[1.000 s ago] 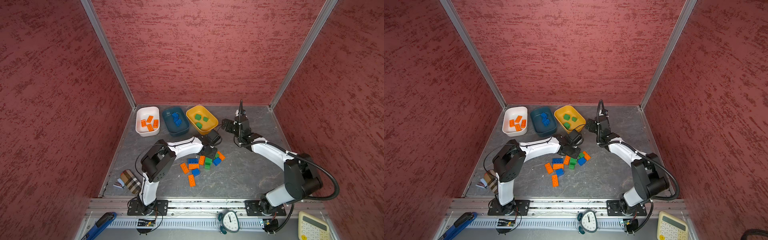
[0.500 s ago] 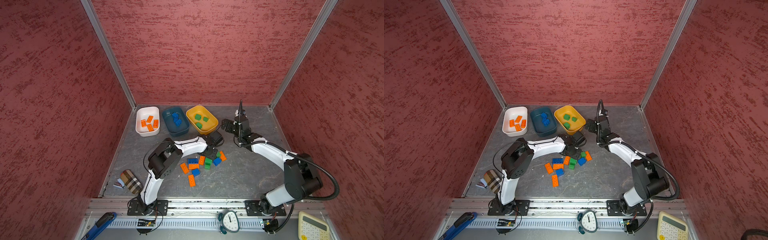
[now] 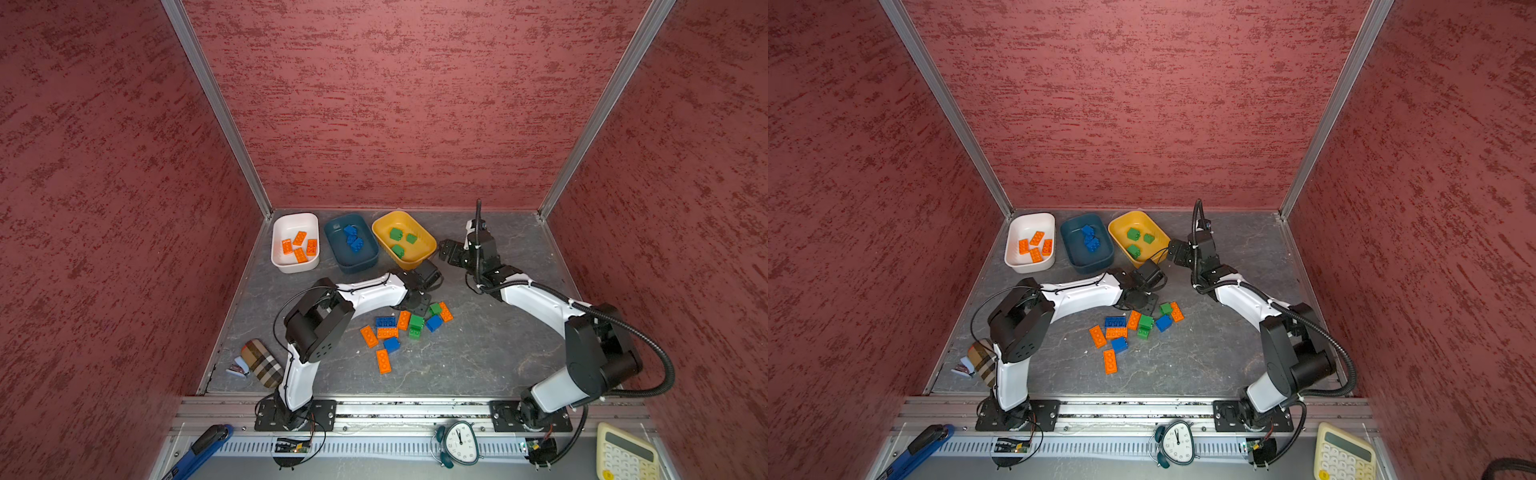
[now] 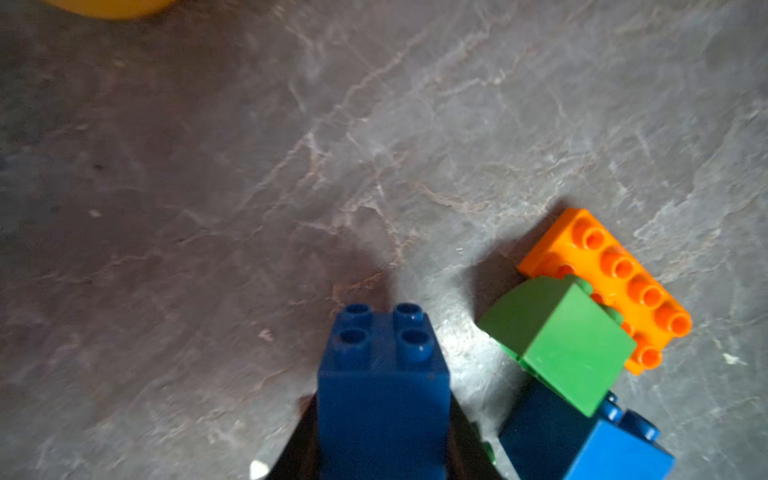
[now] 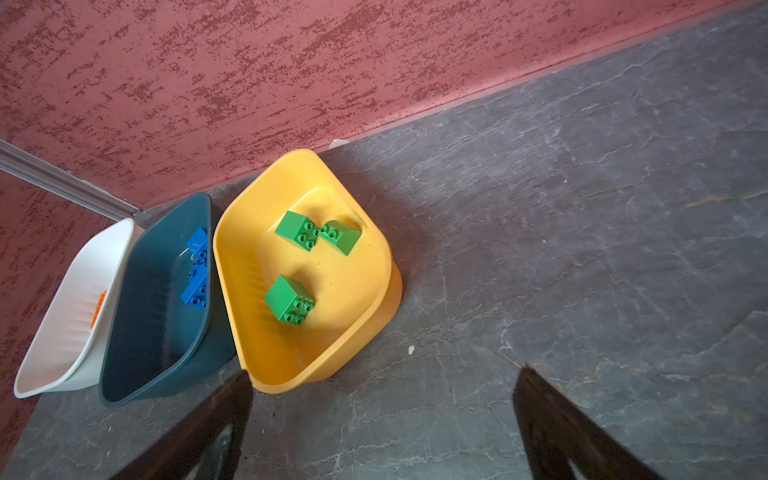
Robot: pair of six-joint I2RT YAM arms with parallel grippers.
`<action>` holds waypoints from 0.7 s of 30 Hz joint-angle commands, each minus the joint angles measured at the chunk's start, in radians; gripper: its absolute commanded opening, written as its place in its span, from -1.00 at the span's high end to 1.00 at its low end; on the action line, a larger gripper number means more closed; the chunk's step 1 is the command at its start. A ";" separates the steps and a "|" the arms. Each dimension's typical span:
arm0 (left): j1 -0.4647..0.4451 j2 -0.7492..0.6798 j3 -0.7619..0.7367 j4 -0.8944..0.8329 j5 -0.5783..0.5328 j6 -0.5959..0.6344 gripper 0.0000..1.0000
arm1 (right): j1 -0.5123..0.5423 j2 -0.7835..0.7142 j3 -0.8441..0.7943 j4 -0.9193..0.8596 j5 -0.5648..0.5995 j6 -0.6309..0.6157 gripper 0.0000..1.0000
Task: Sort the legos into containers by color
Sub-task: 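Carry blue brick into teal bin and open left gripper while right gripper returns to pile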
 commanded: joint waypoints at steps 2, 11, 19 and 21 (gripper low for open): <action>0.081 -0.104 -0.003 0.049 -0.071 -0.057 0.59 | 0.000 0.015 0.032 0.018 -0.049 -0.013 -0.98; 0.325 -0.168 0.019 0.111 -0.131 -0.081 0.60 | 0.000 0.000 0.013 0.022 0.006 0.007 -0.98; 0.484 -0.060 0.127 0.146 -0.149 -0.077 0.59 | 0.000 -0.034 -0.021 0.019 0.065 0.014 -0.98; 0.507 -0.021 0.164 0.146 -0.156 -0.065 0.59 | 0.000 -0.038 -0.021 0.011 0.066 0.014 -0.98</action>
